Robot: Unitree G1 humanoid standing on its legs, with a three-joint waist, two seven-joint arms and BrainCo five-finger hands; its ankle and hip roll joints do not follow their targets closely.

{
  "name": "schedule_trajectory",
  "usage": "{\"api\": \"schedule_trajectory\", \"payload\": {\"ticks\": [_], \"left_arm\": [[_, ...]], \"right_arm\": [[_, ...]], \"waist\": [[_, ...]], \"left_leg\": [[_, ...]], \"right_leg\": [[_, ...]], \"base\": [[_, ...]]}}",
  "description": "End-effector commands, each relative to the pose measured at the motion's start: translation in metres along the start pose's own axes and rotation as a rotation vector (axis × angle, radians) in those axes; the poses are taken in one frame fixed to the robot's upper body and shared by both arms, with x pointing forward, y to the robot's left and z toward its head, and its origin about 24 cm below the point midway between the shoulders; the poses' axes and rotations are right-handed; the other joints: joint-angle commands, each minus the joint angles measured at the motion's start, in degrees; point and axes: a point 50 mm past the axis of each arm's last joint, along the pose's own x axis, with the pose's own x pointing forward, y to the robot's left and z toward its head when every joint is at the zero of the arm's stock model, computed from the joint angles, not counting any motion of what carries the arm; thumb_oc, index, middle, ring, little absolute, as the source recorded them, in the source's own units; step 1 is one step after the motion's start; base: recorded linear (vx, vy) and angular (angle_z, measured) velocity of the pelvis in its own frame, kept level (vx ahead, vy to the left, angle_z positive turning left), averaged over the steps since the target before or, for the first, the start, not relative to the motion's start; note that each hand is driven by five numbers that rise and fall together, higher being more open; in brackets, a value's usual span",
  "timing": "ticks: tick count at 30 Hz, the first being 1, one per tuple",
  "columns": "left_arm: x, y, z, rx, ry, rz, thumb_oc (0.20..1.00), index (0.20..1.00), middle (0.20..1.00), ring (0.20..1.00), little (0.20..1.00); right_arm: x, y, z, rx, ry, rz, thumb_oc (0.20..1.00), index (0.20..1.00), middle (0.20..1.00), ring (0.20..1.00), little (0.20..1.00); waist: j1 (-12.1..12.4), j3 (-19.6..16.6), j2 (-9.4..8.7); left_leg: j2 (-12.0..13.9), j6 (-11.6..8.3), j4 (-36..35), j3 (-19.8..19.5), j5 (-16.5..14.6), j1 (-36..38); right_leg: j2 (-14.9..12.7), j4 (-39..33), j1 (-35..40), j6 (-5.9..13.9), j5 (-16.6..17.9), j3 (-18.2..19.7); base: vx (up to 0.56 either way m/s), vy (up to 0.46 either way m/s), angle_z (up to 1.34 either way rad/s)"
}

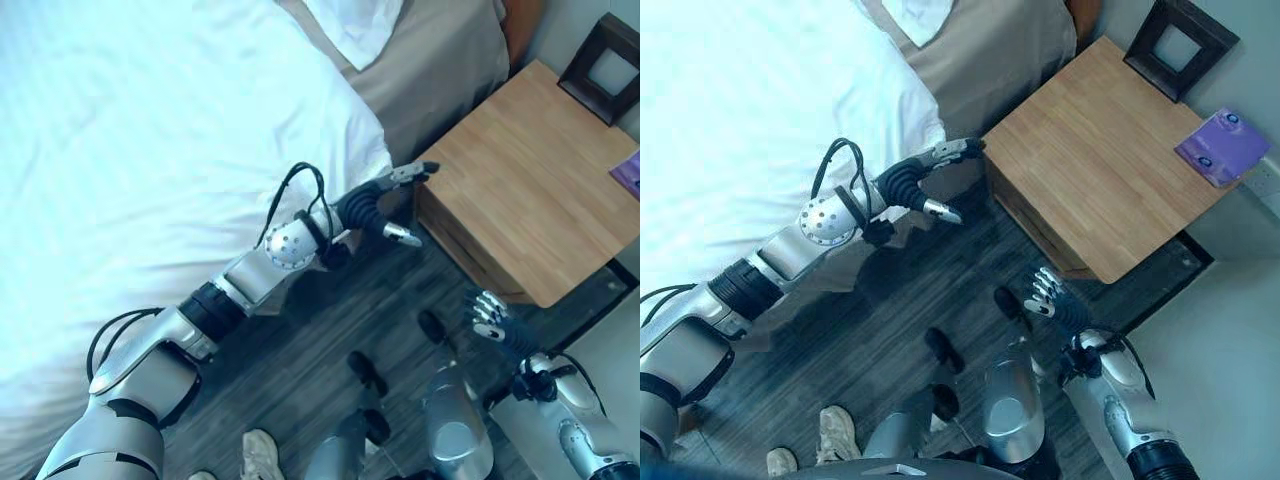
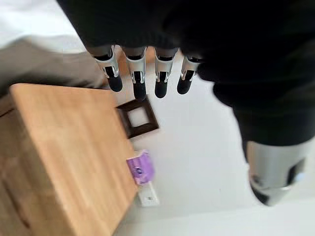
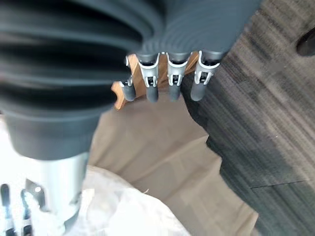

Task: Making the bed.

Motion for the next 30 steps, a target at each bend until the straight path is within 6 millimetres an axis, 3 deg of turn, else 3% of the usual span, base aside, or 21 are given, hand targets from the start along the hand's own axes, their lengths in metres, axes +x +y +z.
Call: {"api": "schedule_trajectory", "payload": {"ticks": [1,2,5,6,7,9,10,11,12,13,14,15,16,17,19,21,25,30], "left_arm": [[-0.012,0.028,0.028,-0.174,-0.226,0.141,1.0,1.0,1.0,1.0,1.0],[-0.012,0.028,0.028,-0.174,-0.225,0.142,1.0,1.0,1.0,1.0,1.0],[-0.052,0.021,0.013,-0.467,-0.309,0.327,1.0,1.0,1.0,1.0,1.0],[-0.053,0.021,0.013,-0.466,-0.309,0.328,1.0,1.0,1.0,1.0,1.0],[-0.076,0.007,-0.006,-0.64,-0.304,0.43,1.0,1.0,1.0,1.0,1.0],[-0.099,-0.006,-0.024,-0.712,-0.25,0.536,1.0,1.0,1.0,1.0,1.0],[-0.099,-0.006,-0.024,-0.71,-0.25,0.538,1.0,1.0,1.0,1.0,1.0],[-0.114,-0.017,-0.035,-0.764,-0.187,0.575,1.0,1.0,1.0,1.0,1.0],[-0.122,-0.026,-0.042,-0.802,-0.144,0.592,1.0,1.0,1.0,1.0,1.0],[-0.132,-0.035,-0.049,-0.834,-0.096,0.617,1.0,1.0,1.0,1.0,1.0],[-0.132,-0.035,-0.049,-0.833,-0.096,0.619,1.0,1.0,1.0,1.0,1.0],[-0.145,-0.05,-0.057,-0.918,-0.033,0.648,1.0,1.0,1.0,1.0,1.0],[-0.145,-0.05,-0.057,-0.918,-0.033,0.648,1.0,1.0,1.0,1.0,1.0],[-0.152,-0.057,-0.058,-0.95,0.0,0.637,1.0,1.0,1.0,1.0,1.0],[-0.16,-0.066,-0.063,-0.995,0.048,0.647,1.0,1.0,1.0,1.0,1.0],[-0.164,-0.074,-0.067,-1.034,0.077,0.661,1.0,1.0,1.0,1.0,1.0],[-0.168,-0.078,-0.068,-1.04,0.118,0.648,1.0,1.0,1.0,1.0,1.0],[-0.168,-0.081,-0.073,-1.053,0.151,0.639,1.0,1.0,1.0,1.0,1.0]], "right_arm": [[-0.015,-0.005,0.006,-0.017,-0.065,-0.036,1.0,1.0,1.0,1.0,1.0],[-0.015,-0.005,0.006,-0.017,-0.064,-0.035,1.0,1.0,1.0,1.0,1.0],[-0.007,-0.022,0.025,-0.07,-0.155,-0.174,1.0,1.0,1.0,1.0,1.0],[-0.007,-0.022,0.025,-0.071,-0.155,-0.173,1.0,1.0,1.0,1.0,1.0],[0.009,-0.029,0.054,-0.127,-0.259,-0.231,0.2,0.2,0.2,0.2,0.2],[0.026,-0.037,0.095,-0.189,-0.394,-0.293,0.2,0.2,0.2,0.2,0.2],[0.026,-0.037,0.095,-0.189,-0.395,-0.292,0.2,0.2,0.2,0.2,0.2],[0.046,-0.031,0.133,-0.226,-0.509,-0.285,0.2,0.2,0.2,0.2,0.2],[0.055,-0.025,0.15,-0.226,-0.558,-0.273,0.2,0.2,0.2,0.2,0.2],[0.065,-0.018,0.164,-0.215,-0.601,-0.259,0.2,0.2,0.2,0.2,0.2],[0.066,-0.017,0.164,-0.215,-0.602,-0.257,0.2,0.2,0.2,0.2,0.2],[0.085,-0.008,0.204,-0.179,-0.698,-0.25,0.2,0.2,0.2,0.2,0.2],[0.085,-0.008,0.204,-0.18,-0.699,-0.249,0.2,0.2,0.2,0.2,0.2],[0.1,-0.006,0.238,-0.16,-0.737,-0.266,0.2,0.2,0.2,0.2,0.2],[0.113,0.003,0.27,-0.159,-0.761,-0.266,0.2,0.2,0.2,0.2,0.2],[0.129,0.011,0.283,-0.106,-0.738,-0.263,0.2,0.2,0.2,0.2,0.2],[0.156,0.023,0.291,-0.032,-0.63,-0.275,0.2,0.2,0.2,0.2,0.2],[0.181,0.045,0.285,-0.036,-0.452,-0.275,0.2,0.2,0.2,0.2,0.2]], "waist": [[0.21,-1.68,-1.42],[0.2,-1.79,-1.42],[2.94,-3.44,-1.86],[2.93,-3.59,-1.86],[4.77,-4.39,-2.07],[7.0,-5.1,-1.95],[6.96,-5.17,-1.97],[8.99,-5.9,-2.0],[10.18,-6.32,-1.92],[11.46,-6.76,-1.78],[11.42,-6.8,-1.83],[13.77,-7.24,-1.76],[13.74,-7.22,-1.75],[15.38,-7.28,-1.74],[16.85,-7.54,-2.02],[18.29,-7.7,-2.18],[20.36,-7.68,-2.12],[23.46,-7.84,-1.83]], "left_leg": [[2.63,-2.63,0.74,-2.0,-3.24,7.77],[2.64,-2.66,0.74,-1.98,-3.09,7.58],[2.54,-2.22,0.74,-3.0,-3.4,8.78],[2.56,-2.25,0.74,-2.96,-3.24,8.55],[2.42,-1.92,0.74,-3.62,-3.4,9.24],[2.27,-1.57,0.74,-4.22,-3.69,9.92],[2.28,-1.61,0.74,-4.18,-3.51,9.69],[2.05,-1.3,0.74,-4.71,-3.69,10.14],[1.93,-1.15,0.74,-4.95,-3.67,10.29],[1.83,-1.01,0.74,-5.18,-3.68,10.47],[1.84,-1.04,0.74,-5.14,-3.48,10.27],[1.64,-0.88,0.74,-5.6,-3.29,10.31],[1.64,-0.88,0.74,-5.6,-3.29,10.31],[1.55,-0.85,0.74,-5.88,-3.06,10.29],[1.59,-0.89,0.74,-6.06,-2.85,10.04],[1.68,-0.93,0.74,-6.36,-2.57,9.78],[1.91,-1.1,0.74,-6.88,-2.05,9.07],[2.23,-1.44,0.74,-7.93,-1.2,7.9]], "right_leg": [[2.21,0.74,0.2,0.04,-1.99,-1.93],[2.22,0.68,0.02,0.0,-1.82,-1.9],[2.03,0.71,1.9,-0.27,-2.68,-2.6],[2.05,0.66,1.67,-0.31,-2.49,-2.55],[2.03,0.66,2.58,-0.45,-2.81,-2.86],[1.85,0.67,3.62,-0.67,-3.33,-3.29],[1.87,0.64,3.39,-0.72,-3.12,-3.23],[1.73,0.63,4.23,-0.85,-3.42,-3.65],[1.66,0.63,4.52,-0.98,-3.47,-3.85],[1.57,0.63,4.79,-1.06,-3.53,-3.97],[1.59,0.63,4.57,-1.1,-3.32,-3.91],[1.48,0.63,4.83,-1.29,-3.3,-4.28],[1.48,0.63,4.83,-1.29,-3.3,-4.28],[1.59,0.63,4.97,-1.46,-3.27,-4.43],[1.74,0.63,4.94,-1.7,-3.22,-4.6],[1.9,0.63,4.83,-1.91,-3.18,-4.75],[2.22,0.63,4.46,-2.14,-3.08,-5.24],[2.5,0.63,3.97,-2.31,-3.31,-6.36]], "base": [[-0.01,-0.04,0.13],[0.01,-0.04,0.16],[0.02,-0.032,0.18],[0.01,-0.038,0.07],[0.02,-0.028,-0.06],[0.02,-0.016,0.07],[0.0,-0.02,0.21],[0.0,-0.014,0.23],[0.01,-0.008,0.15],[-0.01,0.001,0.1],[-0.04,-0.013,0.03],[-0.04,-0.015,0.12],[-0.05,-0.009,0.22],[-0.04,-0.002,0.3],[-0.04,-0.005,0.27],[-0.03,-0.017,0.08],[0.0,-0.008,0.02],[0.0,-0.03,0.08]]}}
